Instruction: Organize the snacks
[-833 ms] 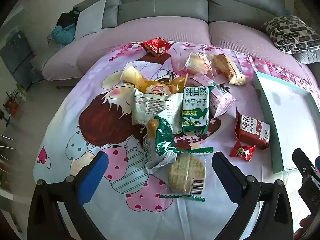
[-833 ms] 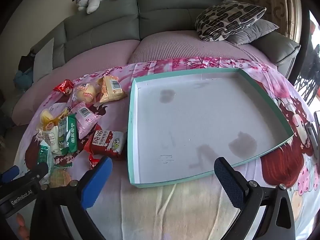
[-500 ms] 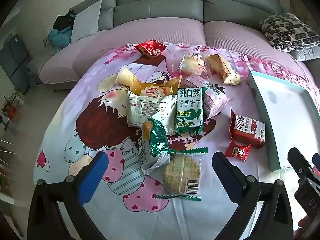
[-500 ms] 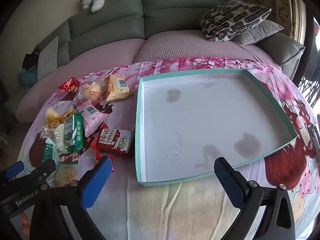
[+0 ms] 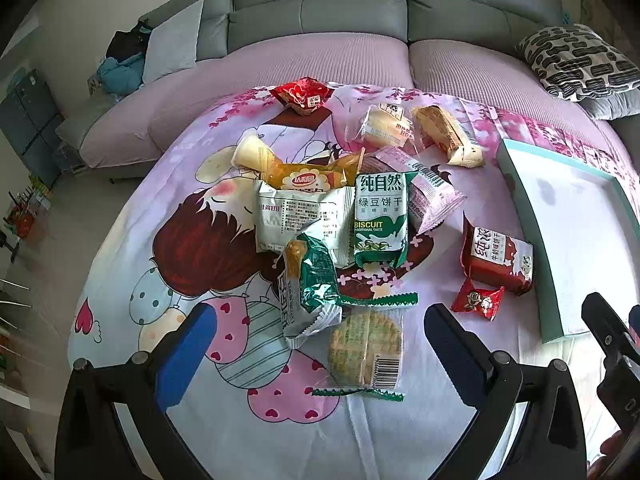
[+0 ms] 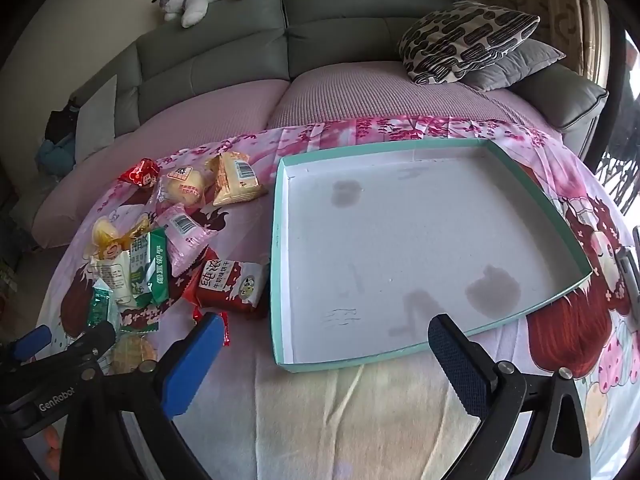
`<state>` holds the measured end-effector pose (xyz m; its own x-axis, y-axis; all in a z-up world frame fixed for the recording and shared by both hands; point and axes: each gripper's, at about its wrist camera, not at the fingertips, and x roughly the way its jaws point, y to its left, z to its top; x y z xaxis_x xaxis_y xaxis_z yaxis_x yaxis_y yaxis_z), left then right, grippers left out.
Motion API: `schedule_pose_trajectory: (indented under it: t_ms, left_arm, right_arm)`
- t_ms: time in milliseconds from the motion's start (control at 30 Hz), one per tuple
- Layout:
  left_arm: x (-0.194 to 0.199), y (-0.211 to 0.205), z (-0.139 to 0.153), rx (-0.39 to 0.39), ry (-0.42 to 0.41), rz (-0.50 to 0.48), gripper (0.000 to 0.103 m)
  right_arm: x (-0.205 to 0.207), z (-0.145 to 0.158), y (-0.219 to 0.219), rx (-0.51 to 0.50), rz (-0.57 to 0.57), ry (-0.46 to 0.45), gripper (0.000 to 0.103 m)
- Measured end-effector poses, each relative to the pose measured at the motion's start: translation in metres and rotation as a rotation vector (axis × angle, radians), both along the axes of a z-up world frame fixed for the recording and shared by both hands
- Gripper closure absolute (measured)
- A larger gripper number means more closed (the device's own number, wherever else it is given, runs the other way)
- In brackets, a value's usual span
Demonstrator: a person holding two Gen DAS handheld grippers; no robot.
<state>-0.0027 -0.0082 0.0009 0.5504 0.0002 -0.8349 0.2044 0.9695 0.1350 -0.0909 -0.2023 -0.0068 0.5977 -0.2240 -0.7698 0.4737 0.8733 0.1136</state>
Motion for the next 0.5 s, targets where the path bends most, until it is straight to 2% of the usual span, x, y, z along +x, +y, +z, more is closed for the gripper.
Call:
schedule_pose_trajectory:
  t_ms: [500]
  left_arm:
    - [0.0021,0.0009,-0.0022,0.0,0.011,0.001,0.0]
  right_arm:
    - [0.0004,-0.0003,0.0013,-0.003,0.001,0.005,0.0]
